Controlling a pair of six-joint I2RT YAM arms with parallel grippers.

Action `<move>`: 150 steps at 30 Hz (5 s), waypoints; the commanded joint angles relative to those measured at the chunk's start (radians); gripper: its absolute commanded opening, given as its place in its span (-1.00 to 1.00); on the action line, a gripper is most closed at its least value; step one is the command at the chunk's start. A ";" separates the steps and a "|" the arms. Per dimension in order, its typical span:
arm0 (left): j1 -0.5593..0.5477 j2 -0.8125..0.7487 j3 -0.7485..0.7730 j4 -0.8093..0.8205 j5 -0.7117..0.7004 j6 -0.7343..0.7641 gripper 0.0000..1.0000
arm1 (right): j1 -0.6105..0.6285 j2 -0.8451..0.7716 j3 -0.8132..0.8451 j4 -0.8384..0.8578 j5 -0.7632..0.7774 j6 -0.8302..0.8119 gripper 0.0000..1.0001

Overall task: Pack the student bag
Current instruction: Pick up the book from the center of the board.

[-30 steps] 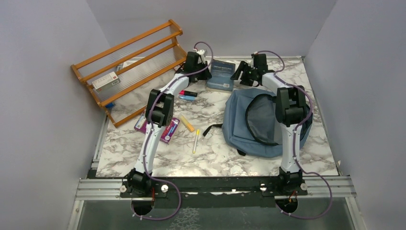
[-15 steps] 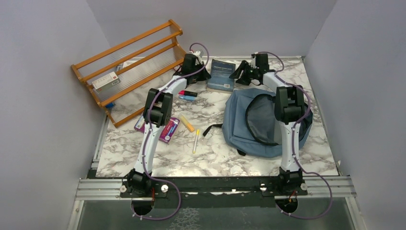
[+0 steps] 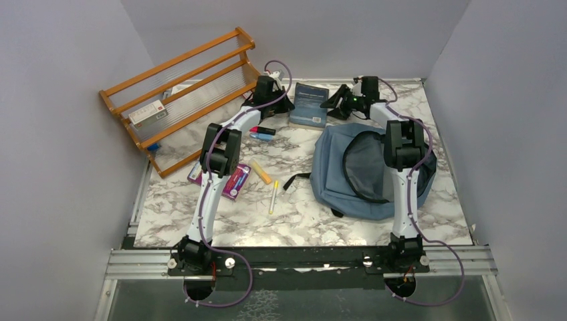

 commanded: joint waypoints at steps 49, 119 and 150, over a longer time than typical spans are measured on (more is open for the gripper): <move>-0.055 -0.031 -0.256 -0.166 0.040 0.002 -0.86 | 0.029 -0.220 -0.221 -0.074 0.288 -0.179 0.34; -0.104 -0.061 -0.441 -0.129 0.151 -0.110 -1.00 | -0.005 -0.086 -0.333 0.393 -0.432 0.131 0.22; -0.060 -0.510 -0.465 -0.112 0.041 -0.072 0.39 | 0.002 -0.553 -0.365 0.177 -0.017 -0.263 -0.99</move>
